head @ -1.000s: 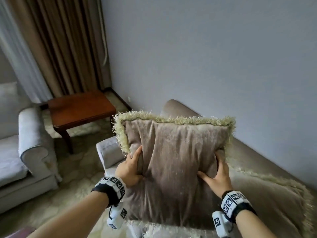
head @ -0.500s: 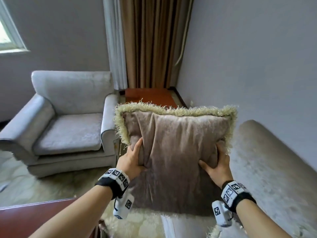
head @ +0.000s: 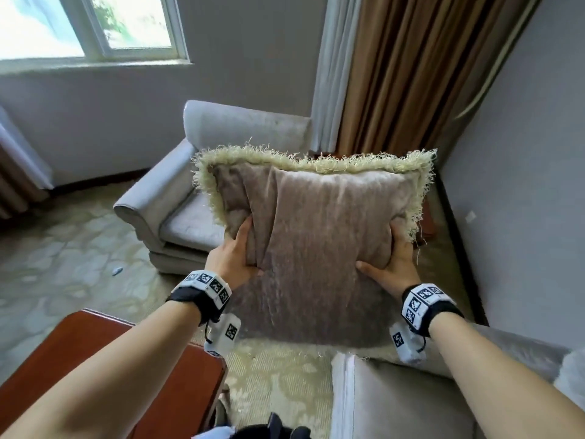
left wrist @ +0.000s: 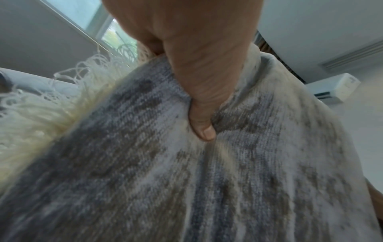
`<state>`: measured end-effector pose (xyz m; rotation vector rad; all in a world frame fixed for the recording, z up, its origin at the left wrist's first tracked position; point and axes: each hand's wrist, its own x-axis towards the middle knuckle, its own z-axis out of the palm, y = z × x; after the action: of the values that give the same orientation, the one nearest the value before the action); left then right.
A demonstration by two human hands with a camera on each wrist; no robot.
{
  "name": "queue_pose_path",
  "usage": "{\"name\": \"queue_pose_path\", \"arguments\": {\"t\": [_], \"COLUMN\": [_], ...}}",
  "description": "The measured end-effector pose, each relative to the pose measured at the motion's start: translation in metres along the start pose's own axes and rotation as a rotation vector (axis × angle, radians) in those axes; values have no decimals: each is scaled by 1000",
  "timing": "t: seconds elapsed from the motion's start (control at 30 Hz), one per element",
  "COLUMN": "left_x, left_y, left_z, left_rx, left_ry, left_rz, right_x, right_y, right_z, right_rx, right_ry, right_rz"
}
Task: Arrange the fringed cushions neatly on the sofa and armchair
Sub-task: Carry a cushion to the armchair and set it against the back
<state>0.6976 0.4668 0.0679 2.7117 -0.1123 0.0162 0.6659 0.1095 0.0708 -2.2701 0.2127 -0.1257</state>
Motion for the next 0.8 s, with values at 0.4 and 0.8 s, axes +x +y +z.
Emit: {"name": "queue_pose_path", "arguments": {"t": [0.4, 0.8], "left_x": [174, 397], "left_y": [-117, -100], "left_z": [-28, -24], "left_rx": [-10, -68], "left_ry": [64, -4], "left_rz": [-205, -77], "right_x": [227, 394], "right_y": [-85, -88], "right_z": [130, 124], "right_rx": [-33, -54], "right_ry": [-162, -12], "right_rz": [-135, 5]}}
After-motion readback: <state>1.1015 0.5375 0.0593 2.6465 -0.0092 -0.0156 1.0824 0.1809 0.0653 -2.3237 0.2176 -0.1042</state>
